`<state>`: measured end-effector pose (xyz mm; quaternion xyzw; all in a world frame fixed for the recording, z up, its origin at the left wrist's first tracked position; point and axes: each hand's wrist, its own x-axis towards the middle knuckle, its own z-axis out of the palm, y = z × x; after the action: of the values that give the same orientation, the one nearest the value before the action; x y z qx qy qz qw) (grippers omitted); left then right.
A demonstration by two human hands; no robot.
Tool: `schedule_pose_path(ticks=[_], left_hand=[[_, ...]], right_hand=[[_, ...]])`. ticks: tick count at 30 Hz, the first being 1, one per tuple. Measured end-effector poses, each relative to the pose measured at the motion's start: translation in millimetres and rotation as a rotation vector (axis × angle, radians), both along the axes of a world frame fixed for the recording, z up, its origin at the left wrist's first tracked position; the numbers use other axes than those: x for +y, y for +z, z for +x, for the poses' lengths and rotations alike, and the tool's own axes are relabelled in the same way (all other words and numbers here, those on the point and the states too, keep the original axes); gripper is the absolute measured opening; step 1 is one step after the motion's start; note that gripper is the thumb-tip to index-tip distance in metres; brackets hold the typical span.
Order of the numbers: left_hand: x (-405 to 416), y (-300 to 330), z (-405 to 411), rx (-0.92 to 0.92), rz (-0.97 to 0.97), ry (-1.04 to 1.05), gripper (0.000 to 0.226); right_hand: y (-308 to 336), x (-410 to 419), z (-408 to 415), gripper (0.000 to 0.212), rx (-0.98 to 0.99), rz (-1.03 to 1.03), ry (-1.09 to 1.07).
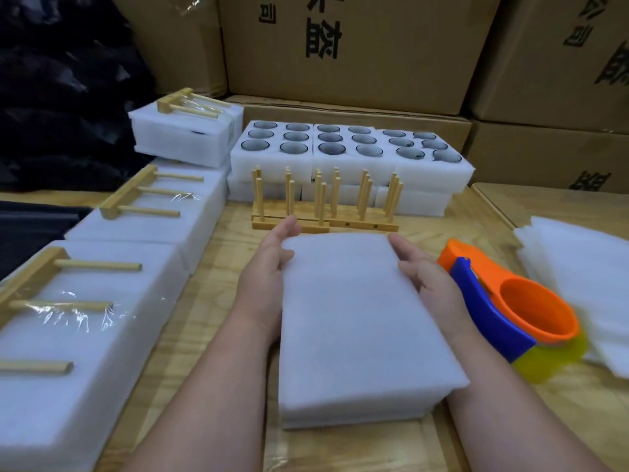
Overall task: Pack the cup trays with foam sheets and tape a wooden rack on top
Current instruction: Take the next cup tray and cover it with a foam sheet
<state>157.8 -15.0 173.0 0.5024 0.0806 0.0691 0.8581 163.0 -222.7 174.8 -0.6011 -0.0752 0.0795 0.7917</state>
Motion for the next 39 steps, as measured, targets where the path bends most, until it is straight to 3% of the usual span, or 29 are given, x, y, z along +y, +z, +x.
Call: schedule_pose_path(ticks=[7, 13, 17, 23, 28, 39], left_hand=[[0.8, -2.5, 5.1, -0.012, 0.072, 0.004, 0.056], [8.2, -2.5, 4.5, -0.043, -0.055, -0.058, 0.058], [6.3, -2.3, 4.3, -0.069, -0.005, -0.086, 0.052], [3.3, -3.0, 5.4, -0.089, 0.030, -0.052, 0.049], [4.7, -2.6, 4.4, -0.030, 0.054, -0.085, 0.070], [4.7, 0.8, 3.8, -0.071, 0.120, -0.051, 0.070]], right_hand=[[2.6, -0.3, 5.9, 0.049, 0.000, 0.020, -0.026], [2.5, 0.0, 0.1, 0.081, 0.074, 0.094, -0.055], [1.7, 0.8, -0.8, 0.070, 0.109, 0.155, -0.075], [0.7, -1.7, 1.5, 0.071, 0.070, 0.063, -0.145], [0.8, -2.7, 2.7, 0.068, 0.077, 0.056, -0.165], [4.6, 1.7, 2.0, 0.056, 0.062, -0.008, -0.197]])
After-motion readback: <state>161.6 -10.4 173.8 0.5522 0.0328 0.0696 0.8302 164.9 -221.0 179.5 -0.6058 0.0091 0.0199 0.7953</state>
